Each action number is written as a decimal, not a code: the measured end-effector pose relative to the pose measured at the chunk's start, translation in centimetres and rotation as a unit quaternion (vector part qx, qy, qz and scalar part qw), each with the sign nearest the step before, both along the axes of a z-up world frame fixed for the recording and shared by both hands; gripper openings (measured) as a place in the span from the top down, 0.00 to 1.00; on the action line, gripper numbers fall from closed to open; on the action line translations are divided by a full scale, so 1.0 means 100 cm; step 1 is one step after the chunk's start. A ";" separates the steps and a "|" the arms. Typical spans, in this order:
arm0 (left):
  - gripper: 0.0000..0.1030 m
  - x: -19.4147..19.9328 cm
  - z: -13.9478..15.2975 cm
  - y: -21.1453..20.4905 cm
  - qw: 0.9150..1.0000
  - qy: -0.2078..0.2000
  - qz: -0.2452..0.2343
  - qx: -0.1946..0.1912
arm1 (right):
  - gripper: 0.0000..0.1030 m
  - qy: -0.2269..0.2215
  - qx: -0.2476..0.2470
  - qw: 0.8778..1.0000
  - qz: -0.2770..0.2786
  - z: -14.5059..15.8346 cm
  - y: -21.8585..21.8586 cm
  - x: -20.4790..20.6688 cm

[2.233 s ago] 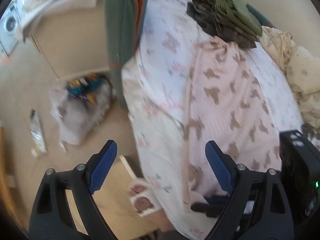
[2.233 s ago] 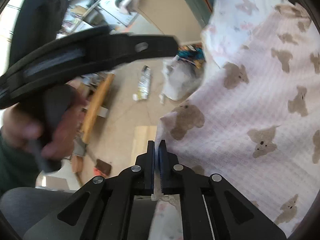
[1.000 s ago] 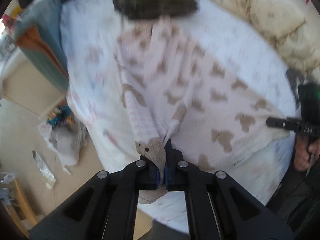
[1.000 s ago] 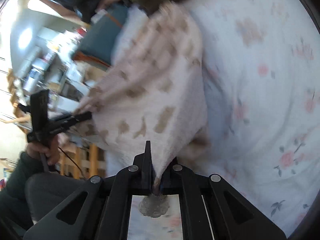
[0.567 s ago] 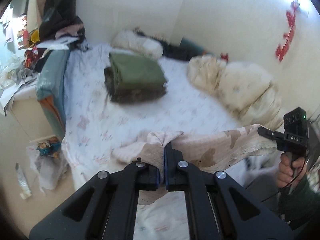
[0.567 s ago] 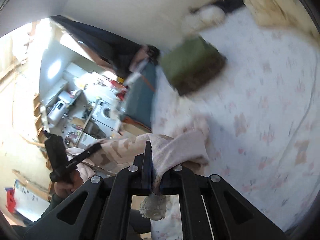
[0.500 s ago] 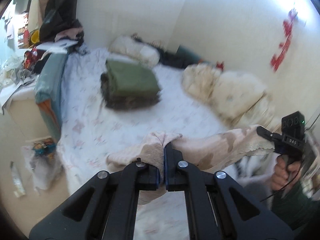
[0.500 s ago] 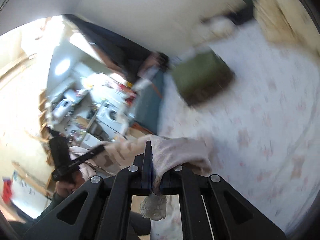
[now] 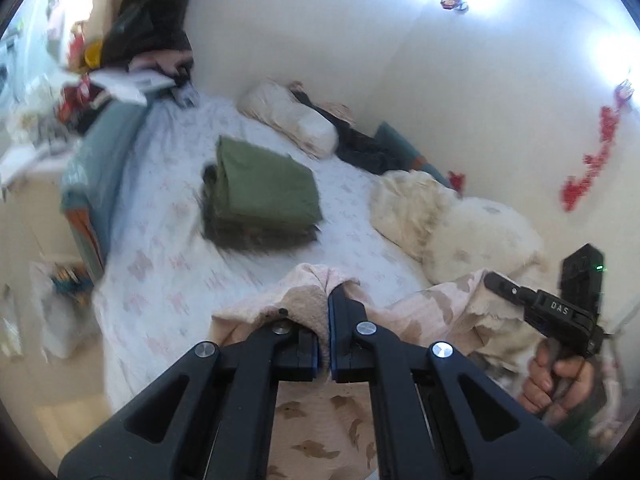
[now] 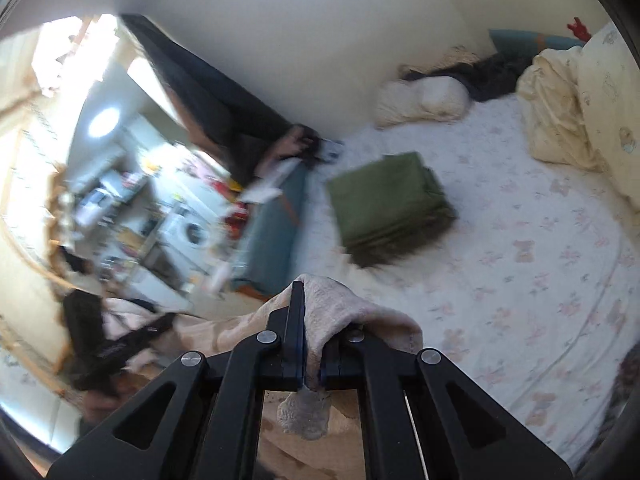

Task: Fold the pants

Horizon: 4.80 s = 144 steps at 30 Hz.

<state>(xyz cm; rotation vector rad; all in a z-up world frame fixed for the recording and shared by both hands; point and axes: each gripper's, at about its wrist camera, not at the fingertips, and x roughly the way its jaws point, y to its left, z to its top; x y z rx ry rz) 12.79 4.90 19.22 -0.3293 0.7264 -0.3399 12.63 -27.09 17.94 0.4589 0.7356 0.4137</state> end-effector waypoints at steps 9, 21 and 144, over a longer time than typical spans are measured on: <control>0.97 0.016 0.006 0.017 0.999 -0.048 0.017 0.002 | 0.95 -0.047 -0.040 0.998 -0.006 0.020 0.002 0.005; 0.97 -0.056 -0.263 0.030 0.977 0.212 0.006 -0.015 | 0.95 0.202 -0.097 0.974 0.020 -0.230 0.004 -0.070; 0.95 0.183 -0.242 -0.075 0.932 0.042 -0.205 0.298 | 0.98 0.011 -0.236 0.953 0.190 -0.225 0.074 0.185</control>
